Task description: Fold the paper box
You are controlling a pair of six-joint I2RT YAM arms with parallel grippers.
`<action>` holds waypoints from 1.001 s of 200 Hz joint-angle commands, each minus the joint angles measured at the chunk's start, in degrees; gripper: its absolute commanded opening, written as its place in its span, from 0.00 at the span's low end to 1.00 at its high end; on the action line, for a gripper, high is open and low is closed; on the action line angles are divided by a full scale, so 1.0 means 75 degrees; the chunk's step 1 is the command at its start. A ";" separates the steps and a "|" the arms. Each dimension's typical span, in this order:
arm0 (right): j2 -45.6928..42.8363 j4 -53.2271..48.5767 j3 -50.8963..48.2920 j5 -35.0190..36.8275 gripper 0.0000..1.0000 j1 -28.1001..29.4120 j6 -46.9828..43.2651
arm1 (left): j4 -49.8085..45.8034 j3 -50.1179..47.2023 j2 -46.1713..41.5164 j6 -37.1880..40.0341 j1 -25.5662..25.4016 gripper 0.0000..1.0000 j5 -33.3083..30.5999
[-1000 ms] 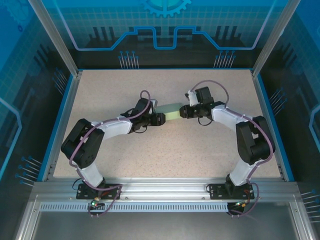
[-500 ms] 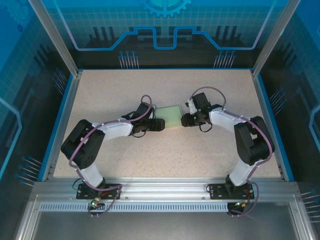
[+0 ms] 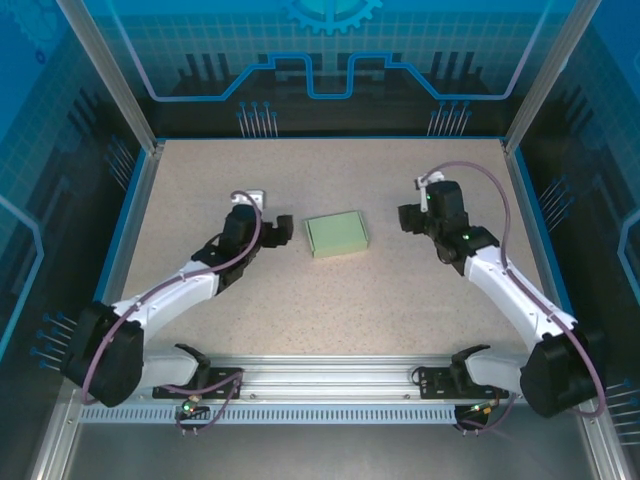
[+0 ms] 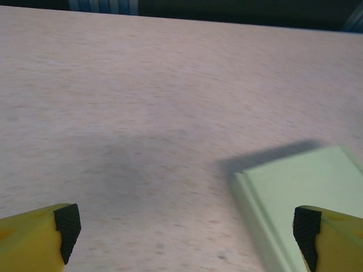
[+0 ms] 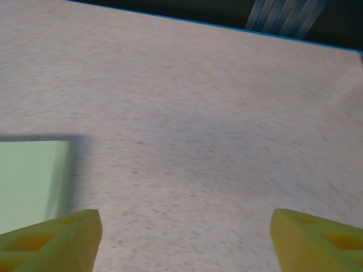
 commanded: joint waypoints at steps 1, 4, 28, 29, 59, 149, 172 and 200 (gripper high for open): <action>-0.0304 0.0876 -0.0869 0.0577 0.88 -0.0581 0.0120 | 0.0889 -0.0518 -0.0315 0.0312 0.0652 0.99 -0.0748; -0.0320 0.0991 -0.0977 0.0533 0.91 -0.0688 0.0167 | 0.0923 -0.0554 -0.0329 0.0309 0.0739 0.99 -0.0729; -0.0108 0.1720 -0.1579 0.0189 1.00 -0.1286 0.0507 | 0.1084 -0.0680 -0.0249 0.0823 0.1243 0.99 -0.0610; -0.0098 0.1754 -0.1613 0.0188 1.00 -0.1300 0.0512 | 0.1102 -0.0681 -0.0226 0.0860 0.1253 0.99 -0.0600; 0.0624 0.3278 -0.2255 0.0255 1.00 -0.1394 0.0323 | 0.1807 -0.0832 0.0569 0.1788 0.1633 0.99 -0.0169; 0.2025 0.7616 -0.3519 -0.0492 1.00 -0.1460 -0.0569 | 0.5351 -0.2282 0.1573 0.2381 0.2647 0.99 0.1947; 0.2239 0.7472 -0.3344 -0.0986 1.00 -0.1470 -0.0716 | 0.6212 -0.2386 0.2261 0.2155 0.3051 0.99 0.2610; 0.2399 0.7911 -0.3554 -0.1380 1.00 -0.1543 -0.0814 | 0.5960 -0.2290 0.2234 0.1987 0.3219 0.99 0.2853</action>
